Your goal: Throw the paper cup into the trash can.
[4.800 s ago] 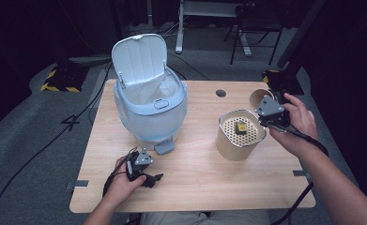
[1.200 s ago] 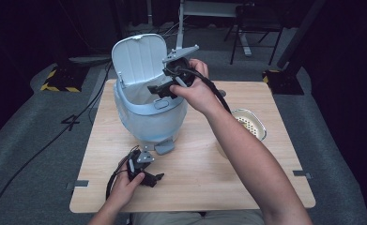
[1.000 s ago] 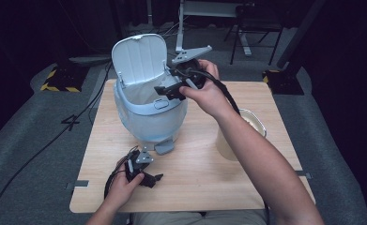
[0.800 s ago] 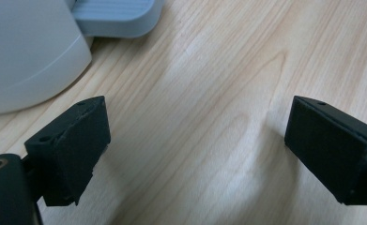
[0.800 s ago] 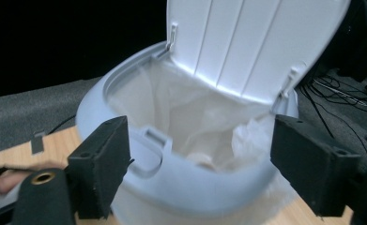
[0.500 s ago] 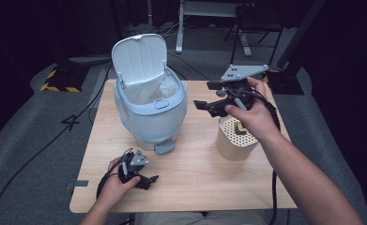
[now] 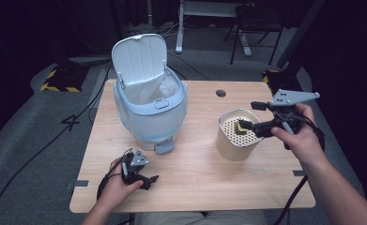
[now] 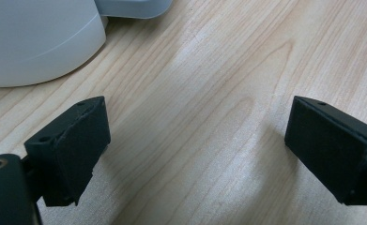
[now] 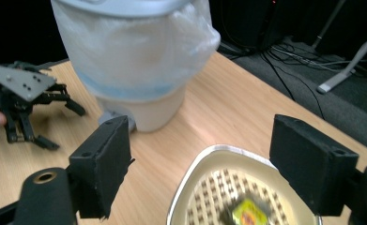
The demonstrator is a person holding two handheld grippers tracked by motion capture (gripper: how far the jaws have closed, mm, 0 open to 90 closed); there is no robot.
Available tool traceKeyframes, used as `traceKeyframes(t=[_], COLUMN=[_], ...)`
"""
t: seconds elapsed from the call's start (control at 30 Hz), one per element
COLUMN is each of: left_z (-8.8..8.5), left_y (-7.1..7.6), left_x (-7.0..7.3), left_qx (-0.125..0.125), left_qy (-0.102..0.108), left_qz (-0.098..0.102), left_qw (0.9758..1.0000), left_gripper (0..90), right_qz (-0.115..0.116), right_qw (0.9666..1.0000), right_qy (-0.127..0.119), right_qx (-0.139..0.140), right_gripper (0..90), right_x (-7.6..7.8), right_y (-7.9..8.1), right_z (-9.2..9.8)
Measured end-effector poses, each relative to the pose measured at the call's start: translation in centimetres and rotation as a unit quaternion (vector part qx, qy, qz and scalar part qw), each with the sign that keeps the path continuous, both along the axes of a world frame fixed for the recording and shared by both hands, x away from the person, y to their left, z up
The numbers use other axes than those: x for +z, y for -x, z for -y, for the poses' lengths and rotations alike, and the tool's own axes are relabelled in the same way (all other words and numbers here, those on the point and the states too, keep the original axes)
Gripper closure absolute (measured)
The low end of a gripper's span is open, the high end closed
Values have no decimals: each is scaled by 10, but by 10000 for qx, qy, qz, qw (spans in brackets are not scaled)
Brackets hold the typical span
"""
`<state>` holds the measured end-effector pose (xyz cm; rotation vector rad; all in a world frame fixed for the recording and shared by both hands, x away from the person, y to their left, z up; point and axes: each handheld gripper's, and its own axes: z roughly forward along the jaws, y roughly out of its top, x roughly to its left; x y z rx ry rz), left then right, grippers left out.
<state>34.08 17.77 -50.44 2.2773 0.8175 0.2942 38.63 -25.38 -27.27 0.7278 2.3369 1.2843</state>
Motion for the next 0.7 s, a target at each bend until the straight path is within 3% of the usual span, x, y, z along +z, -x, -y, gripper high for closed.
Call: traceKeyframes(t=[0.17,0.3,0.4,0.7], left_z=[0,0,0,2], left_y=[0,0,0,2], left_x=[0,0,0,0], left_qx=[1,2,3,139], left_qy=[3,-4,-3,-15], left_qz=[-5,-7,-7,-1], left_qw=[10000,10000,10000,9999], left_gripper=[77,76,75,72], right_qz=[-28,22,0,-337], right_qw=[9999,9993,9989,9962], right_qy=[-34,170,65,100], right_qx=[-156,-329,-472,-802], right_gripper=[216,236,247,247], right_x=[-20,-41,-62,-116], right_y=[15,31,46,63], right_z=[24,39,50,60])
